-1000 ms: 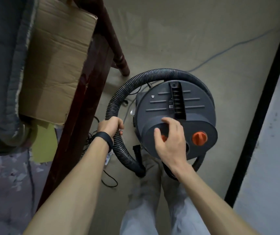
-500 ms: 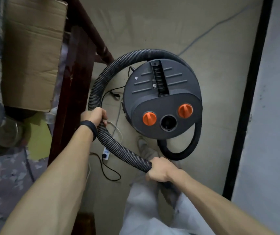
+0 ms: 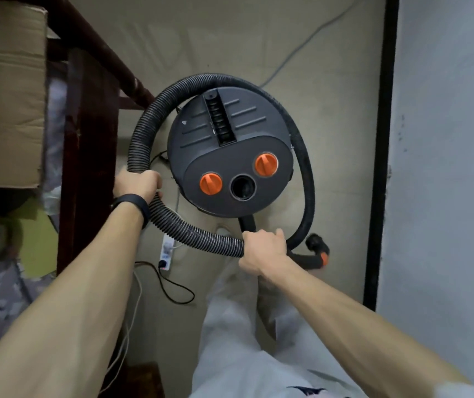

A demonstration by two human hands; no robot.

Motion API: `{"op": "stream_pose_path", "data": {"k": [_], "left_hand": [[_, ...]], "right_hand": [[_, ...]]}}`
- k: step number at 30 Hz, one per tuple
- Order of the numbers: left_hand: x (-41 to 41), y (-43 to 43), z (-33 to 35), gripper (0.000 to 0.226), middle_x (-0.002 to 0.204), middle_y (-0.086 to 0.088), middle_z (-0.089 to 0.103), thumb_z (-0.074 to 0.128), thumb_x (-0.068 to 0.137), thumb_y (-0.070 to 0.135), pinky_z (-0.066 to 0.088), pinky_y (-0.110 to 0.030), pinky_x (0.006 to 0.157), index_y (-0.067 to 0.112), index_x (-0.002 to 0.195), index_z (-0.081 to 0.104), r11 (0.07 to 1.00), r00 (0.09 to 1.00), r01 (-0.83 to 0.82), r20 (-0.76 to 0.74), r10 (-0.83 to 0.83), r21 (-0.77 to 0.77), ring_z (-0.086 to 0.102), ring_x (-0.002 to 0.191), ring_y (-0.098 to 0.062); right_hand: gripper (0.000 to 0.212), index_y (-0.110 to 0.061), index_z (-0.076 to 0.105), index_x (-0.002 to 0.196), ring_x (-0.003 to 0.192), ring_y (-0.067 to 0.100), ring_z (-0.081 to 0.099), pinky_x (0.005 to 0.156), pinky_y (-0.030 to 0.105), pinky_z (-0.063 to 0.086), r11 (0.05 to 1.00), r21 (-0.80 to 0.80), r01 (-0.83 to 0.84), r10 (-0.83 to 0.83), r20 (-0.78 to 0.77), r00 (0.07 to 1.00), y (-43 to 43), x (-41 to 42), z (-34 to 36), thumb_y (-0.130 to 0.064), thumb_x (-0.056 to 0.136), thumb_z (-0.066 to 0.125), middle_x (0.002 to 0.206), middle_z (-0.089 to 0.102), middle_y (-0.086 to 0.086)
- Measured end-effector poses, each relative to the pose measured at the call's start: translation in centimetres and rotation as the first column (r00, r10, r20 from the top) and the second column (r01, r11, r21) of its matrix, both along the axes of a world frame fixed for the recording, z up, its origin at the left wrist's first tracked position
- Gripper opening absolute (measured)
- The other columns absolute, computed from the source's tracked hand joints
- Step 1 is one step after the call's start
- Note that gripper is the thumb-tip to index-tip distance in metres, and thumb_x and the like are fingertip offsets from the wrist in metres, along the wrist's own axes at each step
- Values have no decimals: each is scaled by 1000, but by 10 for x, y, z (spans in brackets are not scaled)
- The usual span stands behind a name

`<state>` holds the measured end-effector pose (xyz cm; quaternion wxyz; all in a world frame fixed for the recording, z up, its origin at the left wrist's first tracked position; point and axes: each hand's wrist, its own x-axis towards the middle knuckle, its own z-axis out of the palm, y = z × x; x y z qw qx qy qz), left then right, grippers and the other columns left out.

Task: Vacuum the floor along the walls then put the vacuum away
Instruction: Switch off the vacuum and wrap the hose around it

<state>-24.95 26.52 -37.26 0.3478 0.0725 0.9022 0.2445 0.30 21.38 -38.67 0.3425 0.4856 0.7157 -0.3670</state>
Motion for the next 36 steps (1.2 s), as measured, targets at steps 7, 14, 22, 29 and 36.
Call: {"op": "stream_pose_path", "data": {"k": [7,14,22,29,36], "left_hand": [[-17,-2,-3,24,68,1,66,61,55,14,55,-28,52,21,77,56,996,994,87,-61,-89,-38,68,48,-18],[-20,-19,-42,32,51,1,63,61,41,11,56,-37,56,14,72,61,998,994,-58,90,61,-32,66,56,-27],[-7,-24,-96,18,87,-13,69,73,71,13,57,-43,78,12,84,60,995,989,-49,137,60,-82,68,81,-33],[-24,-26,-132,24,91,-11,68,76,76,21,55,-39,81,9,93,65,975,980,50,199,-6,-217,64,87,-31],[-54,8,-112,51,95,-7,62,78,67,15,47,-33,64,8,112,55,977,858,19,505,93,-213,59,82,-20]], "right_hand": [[35,-17,54,122,118,35,57,96,45,44,998,55,31,-24,-111,994,-3,-8,-32,-23,90,64,119,64,9],[26,-16,55,121,116,33,56,87,43,50,988,66,142,-125,-216,968,13,-3,-29,-31,99,55,120,61,8],[14,-10,70,104,88,28,63,71,41,53,710,443,547,-15,-767,641,111,-72,14,-15,90,68,99,67,4],[60,-30,41,155,154,30,20,120,51,22,772,539,336,-119,-397,910,236,-134,-20,-53,100,49,167,29,7],[55,-43,33,158,157,28,15,125,55,16,888,428,167,-83,-209,974,267,-152,-63,-55,104,40,170,21,7]]}}
